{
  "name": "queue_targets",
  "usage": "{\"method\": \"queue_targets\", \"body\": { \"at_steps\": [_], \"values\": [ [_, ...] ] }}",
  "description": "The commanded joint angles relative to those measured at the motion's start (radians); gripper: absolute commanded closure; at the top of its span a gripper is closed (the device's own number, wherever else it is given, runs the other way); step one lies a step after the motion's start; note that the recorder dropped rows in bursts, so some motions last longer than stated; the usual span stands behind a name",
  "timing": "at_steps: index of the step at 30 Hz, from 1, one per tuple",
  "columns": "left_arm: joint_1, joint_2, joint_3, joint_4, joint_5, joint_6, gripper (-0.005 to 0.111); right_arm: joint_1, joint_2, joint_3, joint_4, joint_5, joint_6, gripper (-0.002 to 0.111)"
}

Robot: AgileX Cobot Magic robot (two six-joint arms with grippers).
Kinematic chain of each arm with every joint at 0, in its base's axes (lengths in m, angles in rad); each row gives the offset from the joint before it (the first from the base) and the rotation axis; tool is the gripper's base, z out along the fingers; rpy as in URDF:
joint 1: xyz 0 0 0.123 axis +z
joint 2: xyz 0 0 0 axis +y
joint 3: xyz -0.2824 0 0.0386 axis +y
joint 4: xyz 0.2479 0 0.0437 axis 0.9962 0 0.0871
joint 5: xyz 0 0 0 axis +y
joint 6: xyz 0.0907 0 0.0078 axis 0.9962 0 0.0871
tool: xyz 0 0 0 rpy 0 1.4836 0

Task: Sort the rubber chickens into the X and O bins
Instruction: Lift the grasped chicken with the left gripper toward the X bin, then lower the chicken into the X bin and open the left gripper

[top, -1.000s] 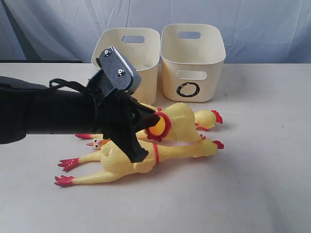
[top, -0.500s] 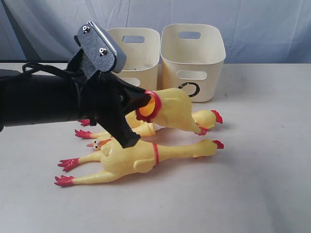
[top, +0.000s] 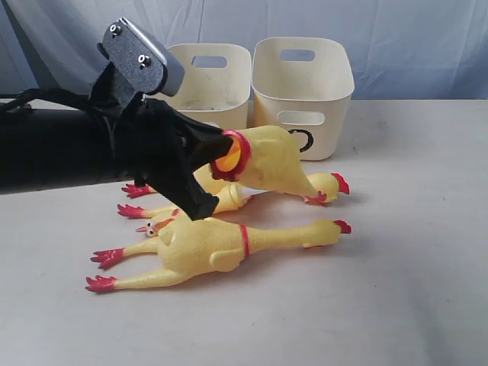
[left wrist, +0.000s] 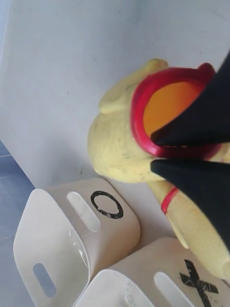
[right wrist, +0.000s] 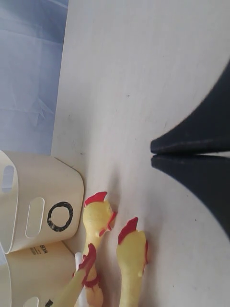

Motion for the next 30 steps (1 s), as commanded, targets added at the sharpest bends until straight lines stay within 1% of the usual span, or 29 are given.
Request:
{"method": "queue_targets", "body": {
  "at_steps": [1,7,11,14,15,18,21,23,26,30],
  "values": [
    [-0.005,-0.01,-0.002,-0.013,0.039,-0.103,0.107,0.004,-0.004,0.001,0.0,-0.011,-0.002,0.109],
    [-0.005,-0.01,-0.002,-0.013,0.041,-0.204,0.107,0.004,-0.004,0.001,0.0,-0.011,-0.002,0.109],
    [-0.005,-0.01,-0.002,-0.013,0.038,-0.186,0.107,0.004,-0.004,0.001,0.0,-0.011,-0.002,0.109],
    [-0.005,-0.01,-0.002,-0.013,0.034,-0.125,0.107,0.004,-0.004,0.001,0.0,-0.011,-0.002,0.109],
    [-0.005,-0.01,-0.011,-0.013,0.016,-0.091,0.107,0.004,-0.004,0.001,0.0,-0.011,-0.002,0.109],
    [-0.005,-0.01,-0.054,-0.013,-0.046,-0.089,0.107,0.004,-0.004,0.001,0.0,-0.011,-0.002,0.109],
    [-0.005,-0.01,-0.117,0.026,-0.111,-0.089,0.107,0.004,-0.004,0.001,0.0,-0.011,-0.002,0.109],
    [-0.005,-0.01,-0.161,0.082,-0.162,-0.089,0.107,0.004,-0.004,0.001,0.0,-0.011,-0.002,0.109],
    [-0.005,-0.01,-0.198,0.092,-0.203,-0.089,0.107,0.004,-0.004,0.001,0.0,-0.011,-0.002,0.109],
    [-0.005,-0.01,-0.242,0.143,-0.263,-0.089,0.107,0.004,-0.004,0.001,0.0,-0.011,-0.002,0.109]
  ]
}}
